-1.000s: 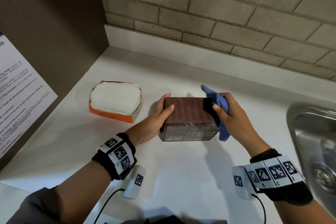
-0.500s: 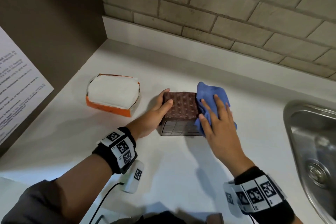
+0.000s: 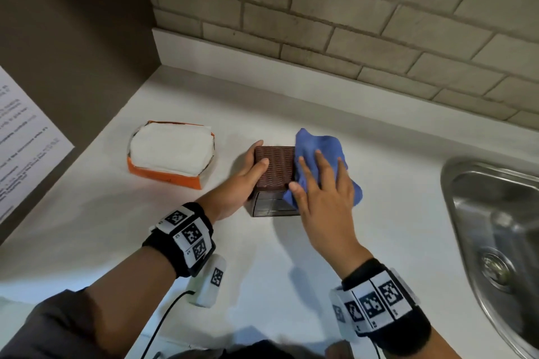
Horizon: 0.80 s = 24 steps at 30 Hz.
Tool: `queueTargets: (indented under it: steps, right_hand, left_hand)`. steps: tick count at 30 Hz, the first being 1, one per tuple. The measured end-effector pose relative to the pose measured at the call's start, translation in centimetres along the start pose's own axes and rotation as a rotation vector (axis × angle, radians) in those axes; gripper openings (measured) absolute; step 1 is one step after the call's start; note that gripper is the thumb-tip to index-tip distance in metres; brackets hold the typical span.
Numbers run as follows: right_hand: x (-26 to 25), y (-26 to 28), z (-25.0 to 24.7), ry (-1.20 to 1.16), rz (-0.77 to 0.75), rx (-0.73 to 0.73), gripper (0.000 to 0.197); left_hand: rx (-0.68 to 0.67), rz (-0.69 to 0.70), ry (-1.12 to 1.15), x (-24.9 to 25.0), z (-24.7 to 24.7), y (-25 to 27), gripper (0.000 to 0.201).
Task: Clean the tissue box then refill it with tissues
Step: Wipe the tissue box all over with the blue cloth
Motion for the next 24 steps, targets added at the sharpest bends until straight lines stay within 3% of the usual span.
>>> queueTargets:
  steps: [3,6,9,14,17,21,24]
  right_hand:
    - [-3.2,-0.3,1.3,0.131,-0.137,-0.078,0.065]
    - [-2.3,-0.8,0.9,0.141,-0.155,-0.077,0.065]
    - [-1.5,-0.9,1.0,0.101,-0.192,-0.085,0.063]
    - [0.0,-1.5,1.5,0.016,-0.260,-0.141,0.065]
    - [2.0,-1.9,0.5,-0.036,-0.269,-0.176,0.062]
    - [5.9,-2.1,-1.6,-0.008,-0.217,-0.119,0.062]
    - [4.0,-1.9,-1.1,0.046,-0.233,-0.096,0.065]
  left_hand:
    - [-0.089,0.017,0.033,0.4,0.5,0.2,0.046]
    - [-0.146,0.012,-0.009,1.0,0.8,1.3,0.039]
    - [-0.224,0.038,-0.113,1.1,0.9,2.3,0.061]
    - [-0.141,0.073,-0.276,0.0,-0.7,1.4,0.103]
    - [-0.116,0.075,-0.329,-0.2,-0.9,1.1,0.107]
    - [-0.146,0.042,-0.294,-0.4,-1.1,0.8,0.106]
    - [-0.138,0.052,-0.289,-0.5,-0.9,0.6,0.105]
Point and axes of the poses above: each hand's wrist, its own y-axis away from the middle knuckle, its own z-axis out of the palm, x = y × z, the point moved 8 cm from there along -y, towards the middle knuckle, and after that the axes turned 7 degrees about -x, right-handed, at the moved point
